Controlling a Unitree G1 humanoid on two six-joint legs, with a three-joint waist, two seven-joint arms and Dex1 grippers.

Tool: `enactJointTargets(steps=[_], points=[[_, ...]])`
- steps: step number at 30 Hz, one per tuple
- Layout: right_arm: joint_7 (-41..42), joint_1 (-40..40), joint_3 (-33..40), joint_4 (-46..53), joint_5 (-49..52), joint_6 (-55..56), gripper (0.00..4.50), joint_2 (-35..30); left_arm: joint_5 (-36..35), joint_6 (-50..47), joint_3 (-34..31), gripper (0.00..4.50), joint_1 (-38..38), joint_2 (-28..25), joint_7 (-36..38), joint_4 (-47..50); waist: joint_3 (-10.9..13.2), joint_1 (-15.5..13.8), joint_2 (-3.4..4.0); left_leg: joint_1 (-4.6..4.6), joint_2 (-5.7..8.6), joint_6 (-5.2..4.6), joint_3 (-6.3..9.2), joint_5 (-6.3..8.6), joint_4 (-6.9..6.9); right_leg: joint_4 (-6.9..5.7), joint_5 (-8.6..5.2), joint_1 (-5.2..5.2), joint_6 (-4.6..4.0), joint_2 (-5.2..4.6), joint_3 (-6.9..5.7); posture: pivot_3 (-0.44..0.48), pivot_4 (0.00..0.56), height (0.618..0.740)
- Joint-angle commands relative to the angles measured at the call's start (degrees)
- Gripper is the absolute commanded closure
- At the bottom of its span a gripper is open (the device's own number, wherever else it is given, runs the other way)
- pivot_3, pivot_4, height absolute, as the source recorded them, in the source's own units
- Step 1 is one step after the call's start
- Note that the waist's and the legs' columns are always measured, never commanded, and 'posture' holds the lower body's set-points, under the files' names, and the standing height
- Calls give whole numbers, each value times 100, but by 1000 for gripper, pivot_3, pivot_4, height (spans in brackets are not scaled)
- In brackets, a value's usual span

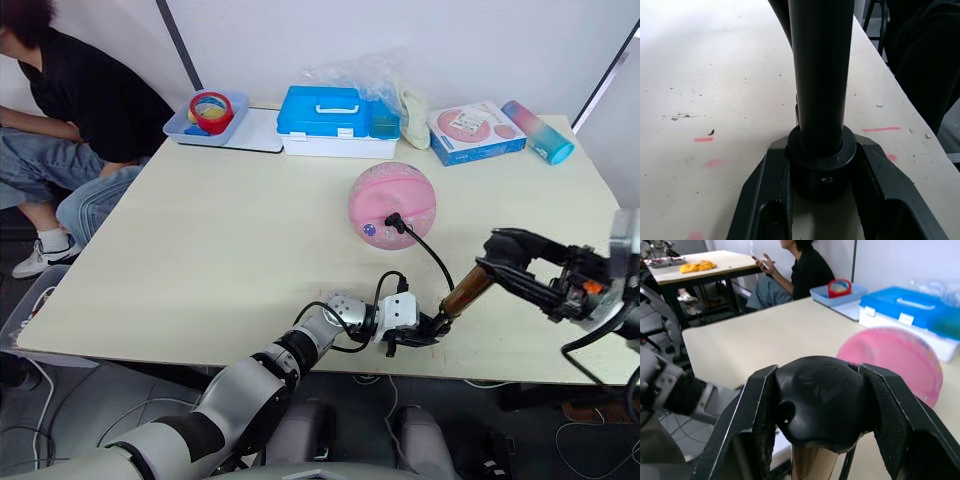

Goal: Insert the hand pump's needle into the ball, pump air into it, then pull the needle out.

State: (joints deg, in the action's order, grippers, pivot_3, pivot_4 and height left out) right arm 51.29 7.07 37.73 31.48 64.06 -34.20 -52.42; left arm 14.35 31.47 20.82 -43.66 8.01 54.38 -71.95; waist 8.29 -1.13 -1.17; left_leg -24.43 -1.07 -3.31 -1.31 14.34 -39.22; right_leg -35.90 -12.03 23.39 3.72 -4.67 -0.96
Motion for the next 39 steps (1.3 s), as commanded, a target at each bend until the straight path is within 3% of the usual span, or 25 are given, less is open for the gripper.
enactJointTargets(steps=[1,9,14,19,29,34,39], points=[[-277,-355,777,-28,719,-247,2454,-353,240,-72,207,3419,102,199,123,-194,0,0,0,0,0,0,0,0,0,0,0,0,0,0,0,0,150,740],[-460,-762,683,-101,935,-626,2454,-565,241,-70,205,3419,104,208,119,-197,2,-2,-1,-16,1,0,-1,0,0,1,0,11,0,-3,1,0,150,740],[-367,-411,97,75,235,-507,2454,-175,240,-71,203,3419,105,225,97,-197,1,-2,-3,-17,1,0,2,0,0,1,0,13,0,0,0,0,150,740],[-73,222,-849,19,-1111,248,2454,414,240,-79,206,3419,91,237,105,-200,-3,3,-5,-6,0,0,2,0,-1,0,0,3,1,2,0,0,150,740],[-13,468,-2053,-658,-2459,1315,2454,1217,202,-129,158,3419,47,232,84,-209,-6,5,-8,5,0,0,2,0,-1,0,-1,-3,1,3,-1,0,150,740],[-58,405,-2306,-848,-2715,1572,2454,1450,200,-131,158,3419,51,229,84,-204,-7,9,-8,13,0,0,0,0,-1,-1,0,-7,1,3,0,0,150,740],[-81,380,-2064,-640,-2409,1517,2454,1430,209,-120,171,3419,78,221,96,-200,-7,11,-9,36,-3,1,0,0,-1,0,-1,-28,1,3,-1,0,150,740]])
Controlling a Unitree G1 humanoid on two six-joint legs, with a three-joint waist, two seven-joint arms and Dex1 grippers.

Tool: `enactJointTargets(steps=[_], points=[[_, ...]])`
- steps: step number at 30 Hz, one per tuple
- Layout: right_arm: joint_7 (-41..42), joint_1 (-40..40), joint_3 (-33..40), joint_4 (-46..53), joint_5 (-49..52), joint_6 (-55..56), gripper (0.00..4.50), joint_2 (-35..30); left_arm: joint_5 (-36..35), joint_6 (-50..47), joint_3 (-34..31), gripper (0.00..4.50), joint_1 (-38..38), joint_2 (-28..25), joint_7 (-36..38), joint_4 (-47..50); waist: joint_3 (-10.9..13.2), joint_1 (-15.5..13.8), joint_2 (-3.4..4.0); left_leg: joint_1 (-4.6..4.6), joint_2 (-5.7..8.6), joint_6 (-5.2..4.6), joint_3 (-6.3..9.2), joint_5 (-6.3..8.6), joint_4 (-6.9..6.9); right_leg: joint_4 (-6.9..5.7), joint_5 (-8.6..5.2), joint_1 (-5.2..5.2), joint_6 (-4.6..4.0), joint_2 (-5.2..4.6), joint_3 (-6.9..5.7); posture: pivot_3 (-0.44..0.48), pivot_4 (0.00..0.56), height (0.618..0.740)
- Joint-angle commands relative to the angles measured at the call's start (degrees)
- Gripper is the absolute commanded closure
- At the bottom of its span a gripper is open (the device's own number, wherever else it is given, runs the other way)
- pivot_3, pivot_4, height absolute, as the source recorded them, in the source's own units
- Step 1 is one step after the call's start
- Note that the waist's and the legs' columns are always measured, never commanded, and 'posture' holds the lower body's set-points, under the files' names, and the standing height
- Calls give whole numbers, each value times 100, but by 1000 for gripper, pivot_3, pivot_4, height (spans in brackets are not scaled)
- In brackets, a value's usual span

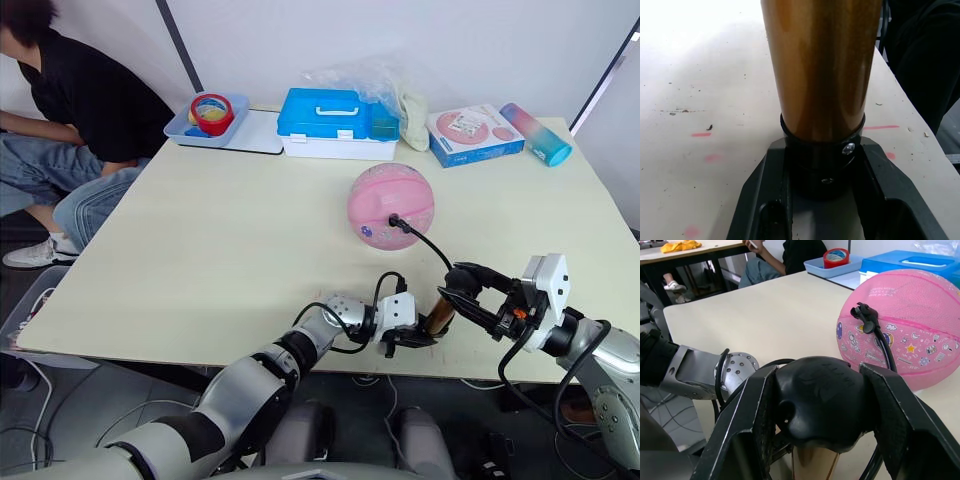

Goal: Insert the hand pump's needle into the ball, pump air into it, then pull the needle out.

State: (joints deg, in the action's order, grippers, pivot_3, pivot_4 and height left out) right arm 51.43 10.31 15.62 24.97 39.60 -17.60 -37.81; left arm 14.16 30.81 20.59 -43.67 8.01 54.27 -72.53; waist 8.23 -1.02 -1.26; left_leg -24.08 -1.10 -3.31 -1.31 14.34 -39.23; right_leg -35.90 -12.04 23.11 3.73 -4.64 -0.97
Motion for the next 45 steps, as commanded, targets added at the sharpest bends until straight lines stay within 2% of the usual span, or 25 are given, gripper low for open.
enactJointTargets(steps=[1,9,17,27,32,38,45], points=[[-94,46,287,112,184,-204,2454,-94,229,-51,197,3419,87,219,113,-142,0,0,0,3,0,0,0,0,0,0,0,-2,0,0,0,0,150,740],[-229,-216,1426,675,1476,-980,2454,-748,238,-48,214,3419,104,204,125,-139,6,-2,7,3,0,0,-4,0,3,1,0,-3,-1,-5,0,0,150,740],[-344,-495,2404,709,2552,-1734,2454,-1494,241,-48,221,3419,107,211,138,-138,7,-3,6,2,0,0,-4,1,4,4,0,-3,-1,-6,0,0,150,740],[-677,-1052,3104,444,3467,-2390,2454,-2113,249,-58,224,3419,94,214,119,-147,8,-2,5,-2,0,0,-6,1,5,6,0,-1,-1,-11,0,0,150,740],[-593,-677,2695,701,2977,-2458,2454,-1868,249,-66,224,3419,105,240,107,-149,9,-8,5,-21,1,-1,-5,1,5,6,0,15,-1,-12,0,0,150,740],[-430,-150,1787,877,1921,-1922,2454,-1283,251,-56,231,3419,137,273,90,-144,6,-3,2,-18,1,-5,-6,3,3,8,0,12,1,-12,-1,0,150,740],[-234,105,788,612,905,-1217,2454,-719,236,-58,216,3419,135,282,80,-145,3,-1,-6,-11,-1,-4,-2,3,3,8,-2,7,2,-8,-5,0,150,740]])
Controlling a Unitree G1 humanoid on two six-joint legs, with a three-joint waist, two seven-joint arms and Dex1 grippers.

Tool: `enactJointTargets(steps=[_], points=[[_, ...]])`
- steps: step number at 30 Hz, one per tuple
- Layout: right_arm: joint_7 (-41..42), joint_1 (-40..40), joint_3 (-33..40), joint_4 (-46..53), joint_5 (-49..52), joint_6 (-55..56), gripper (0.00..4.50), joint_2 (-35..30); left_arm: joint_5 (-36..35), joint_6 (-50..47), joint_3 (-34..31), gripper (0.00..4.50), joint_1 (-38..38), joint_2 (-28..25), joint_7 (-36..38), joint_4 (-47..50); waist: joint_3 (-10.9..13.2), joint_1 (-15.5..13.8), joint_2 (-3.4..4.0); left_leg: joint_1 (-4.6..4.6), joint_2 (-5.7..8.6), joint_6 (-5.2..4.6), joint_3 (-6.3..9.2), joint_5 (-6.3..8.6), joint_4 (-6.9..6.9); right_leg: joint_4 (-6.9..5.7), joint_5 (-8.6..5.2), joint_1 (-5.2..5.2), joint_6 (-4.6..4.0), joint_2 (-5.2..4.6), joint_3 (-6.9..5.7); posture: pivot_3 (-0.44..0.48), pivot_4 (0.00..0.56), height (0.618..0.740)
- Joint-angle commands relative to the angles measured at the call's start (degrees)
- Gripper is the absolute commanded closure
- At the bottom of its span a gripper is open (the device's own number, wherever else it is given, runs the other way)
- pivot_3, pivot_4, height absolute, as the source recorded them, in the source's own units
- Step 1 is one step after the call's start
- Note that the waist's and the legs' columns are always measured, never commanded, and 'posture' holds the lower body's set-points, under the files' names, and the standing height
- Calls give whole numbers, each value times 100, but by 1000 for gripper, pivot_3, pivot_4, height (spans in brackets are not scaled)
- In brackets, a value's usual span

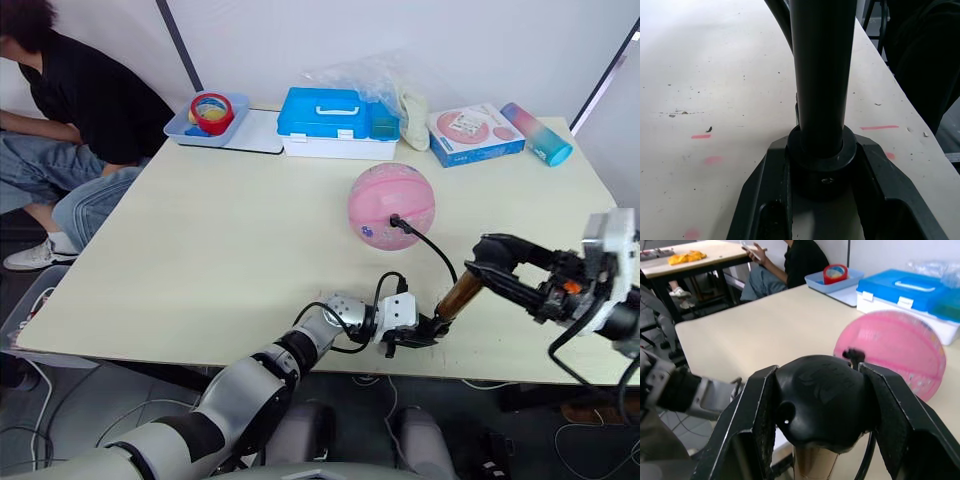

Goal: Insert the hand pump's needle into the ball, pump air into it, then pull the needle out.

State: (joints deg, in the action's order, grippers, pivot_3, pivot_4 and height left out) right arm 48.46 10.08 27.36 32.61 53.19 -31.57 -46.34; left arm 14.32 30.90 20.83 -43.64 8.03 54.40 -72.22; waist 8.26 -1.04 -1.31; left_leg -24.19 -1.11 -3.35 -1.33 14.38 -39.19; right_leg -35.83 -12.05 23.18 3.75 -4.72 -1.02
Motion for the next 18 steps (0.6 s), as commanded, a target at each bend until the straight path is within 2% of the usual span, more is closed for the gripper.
enactJointTargets(steps=[1,5,10,14,18], points=[[73,124,-504,-223,-571,275,2454,217,219,-70,190,3419,128,277,67,-177,-1,1,-1,0,1,0,0,0,0,0,0,0,0,0,0,0,150,740],[148,159,-1072,-613,-1221,691,2454,478,220,-78,187,3419,117,270,64,-179,-1,1,-1,1,1,0,0,0,0,0,0,0,0,0,0,0,150,740],[155,84,-1368,-911,-1594,1061,2454,726,215,-78,184,3419,125,276,54,-179,-2,4,-1,3,1,0,-1,0,0,0,0,0,0,0,0,0,150,740],[178,80,-1303,-888,-1521,1167,2454,805,211,-72,184,3419,137,285,50,-182,-2,7,-3,19,0,1,0,0,0,0,-1,-11,1,0,-1,0,150,740],[99,-10,-915,-603,-1137,982,2454,688,216,-65,191,3419,153,280,45,-188,-2,5,-3,23,-2,1,0,1,0,0,-1,-13,2,-1,-3,0,150,740]])
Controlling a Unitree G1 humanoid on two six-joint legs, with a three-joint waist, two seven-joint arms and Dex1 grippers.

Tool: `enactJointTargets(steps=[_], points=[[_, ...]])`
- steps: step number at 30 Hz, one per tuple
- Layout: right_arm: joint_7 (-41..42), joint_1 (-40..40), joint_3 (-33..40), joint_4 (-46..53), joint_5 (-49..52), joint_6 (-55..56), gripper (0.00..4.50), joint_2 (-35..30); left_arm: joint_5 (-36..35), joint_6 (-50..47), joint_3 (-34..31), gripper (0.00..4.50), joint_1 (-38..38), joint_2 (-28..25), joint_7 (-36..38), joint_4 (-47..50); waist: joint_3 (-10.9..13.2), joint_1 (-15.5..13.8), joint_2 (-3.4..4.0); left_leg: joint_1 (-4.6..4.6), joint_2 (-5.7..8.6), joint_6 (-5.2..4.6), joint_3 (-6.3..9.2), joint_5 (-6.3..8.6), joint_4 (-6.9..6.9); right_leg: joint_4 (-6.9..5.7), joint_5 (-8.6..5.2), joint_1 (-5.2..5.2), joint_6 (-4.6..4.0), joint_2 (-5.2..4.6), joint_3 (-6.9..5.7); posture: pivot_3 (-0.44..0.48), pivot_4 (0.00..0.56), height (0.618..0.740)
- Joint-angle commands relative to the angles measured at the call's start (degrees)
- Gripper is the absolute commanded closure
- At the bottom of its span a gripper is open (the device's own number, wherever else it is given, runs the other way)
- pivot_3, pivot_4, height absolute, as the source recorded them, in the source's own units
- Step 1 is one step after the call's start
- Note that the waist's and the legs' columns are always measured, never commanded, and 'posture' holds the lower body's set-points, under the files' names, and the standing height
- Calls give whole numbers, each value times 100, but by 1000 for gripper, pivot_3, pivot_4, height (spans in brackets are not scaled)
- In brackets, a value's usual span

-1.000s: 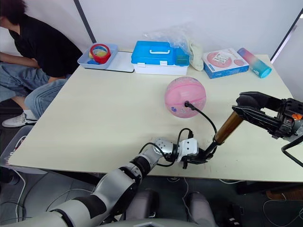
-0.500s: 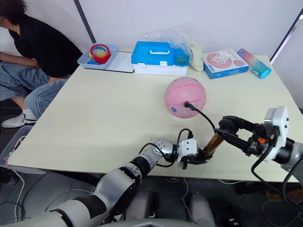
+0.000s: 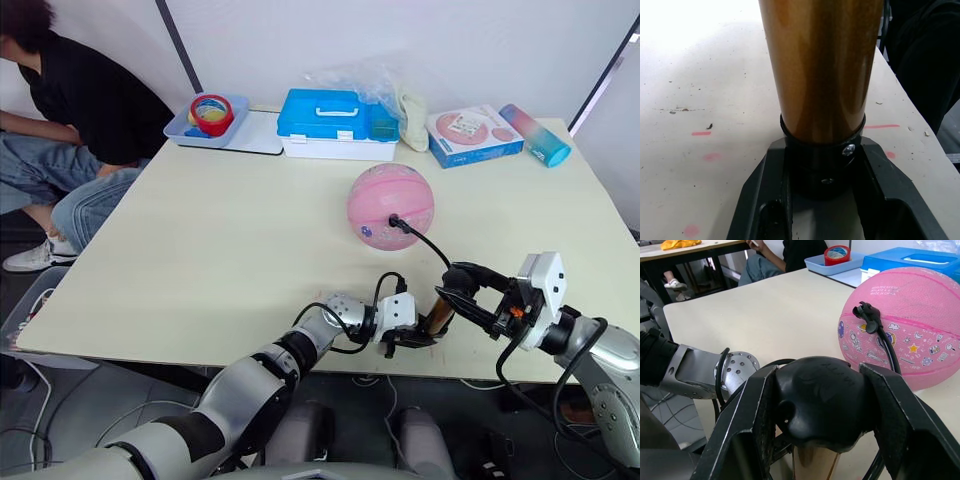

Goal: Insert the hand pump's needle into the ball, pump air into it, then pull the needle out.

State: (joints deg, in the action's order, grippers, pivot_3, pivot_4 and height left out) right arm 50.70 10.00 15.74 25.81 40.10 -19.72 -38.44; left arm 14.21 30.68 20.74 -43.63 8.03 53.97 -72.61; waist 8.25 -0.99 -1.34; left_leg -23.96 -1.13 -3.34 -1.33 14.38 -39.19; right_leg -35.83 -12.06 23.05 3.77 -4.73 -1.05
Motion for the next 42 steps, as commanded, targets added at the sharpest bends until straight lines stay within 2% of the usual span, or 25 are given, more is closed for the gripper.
enactJointTargets(steps=[1,14,22,27,34,42], points=[[-173,-49,357,157,284,-282,2454,-139,227,-41,201,3419,157,280,90,-149,0,1,0,0,0,0,0,0,0,0,0,0,0,0,0,0,150,740],[-519,-706,2375,570,2645,-1764,2454,-1493,237,-12,218,3419,198,279,113,-150,12,-2,17,-12,4,0,-4,0,3,2,1,3,-2,-11,1,0,150,740],[-742,-1381,2857,294,3483,-2307,2454,-2175,233,-12,211,3419,182,287,107,-157,15,-1,16,-22,6,-1,-4,0,3,6,1,10,-2,-16,-2,0,150,740],[-877,-1578,2701,396,3594,-2566,2454,-2265,247,-1,228,3419,198,283,114,-159,21,-14,29,-77,12,-2,-4,-1,0,4,4,60,-3,-17,1,0,150,740],[-637,-746,1844,938,2374,-2148,2454,-1511,239,-2,224,3419,200,296,99,-161,13,-12,18,-70,12,-9,0,3,1,4,2,50,-2,-12,-4,0,150,740],[-249,-155,758,550,936,-1128,2454,-753,237,9,216,3419,216,279,100,-164,0,-2,11,-59,10,-9,5,3,-4,1,2,40,-2,-7,-7,0,150,740]])
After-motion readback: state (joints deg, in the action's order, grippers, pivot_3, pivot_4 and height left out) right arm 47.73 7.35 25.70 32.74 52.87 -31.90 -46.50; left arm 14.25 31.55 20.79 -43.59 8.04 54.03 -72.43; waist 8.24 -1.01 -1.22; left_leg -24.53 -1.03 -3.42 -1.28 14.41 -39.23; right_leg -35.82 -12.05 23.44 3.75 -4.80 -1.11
